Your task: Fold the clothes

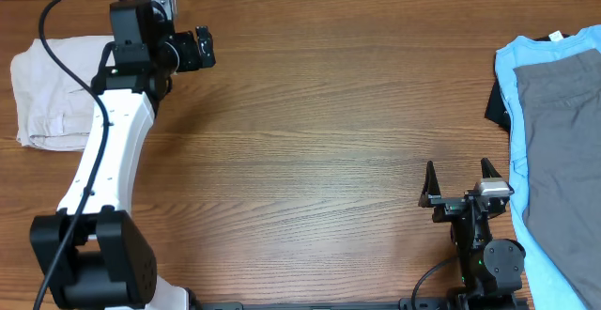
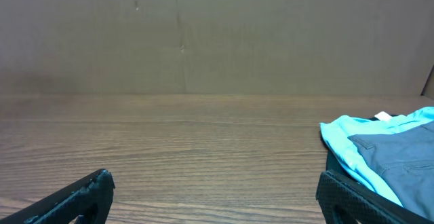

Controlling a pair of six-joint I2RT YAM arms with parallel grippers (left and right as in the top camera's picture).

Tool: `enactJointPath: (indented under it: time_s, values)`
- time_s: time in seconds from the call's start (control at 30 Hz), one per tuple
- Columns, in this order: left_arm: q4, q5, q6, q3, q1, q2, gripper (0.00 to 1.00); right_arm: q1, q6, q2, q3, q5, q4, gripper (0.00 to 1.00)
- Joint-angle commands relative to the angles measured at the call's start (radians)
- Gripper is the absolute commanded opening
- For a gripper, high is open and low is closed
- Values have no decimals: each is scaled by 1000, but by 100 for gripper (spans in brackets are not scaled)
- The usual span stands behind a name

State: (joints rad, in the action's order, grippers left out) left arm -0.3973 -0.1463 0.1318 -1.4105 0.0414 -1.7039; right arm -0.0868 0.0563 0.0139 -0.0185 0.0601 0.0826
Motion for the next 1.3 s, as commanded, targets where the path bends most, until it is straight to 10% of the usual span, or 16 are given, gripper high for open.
enactJointPath:
  time_s: [0.0,0.5,1.27]
  values:
    - [0,-3,11,2,1,112,100,-6,-5,-11,11,14,-6,100]
    - [1,-3,11,139,1,542,100,-6,-5,-11,11,14,-6,100]
    - [-156,-3,11,945,1,1334,100,-6,-5,-11,11,14,-6,100]
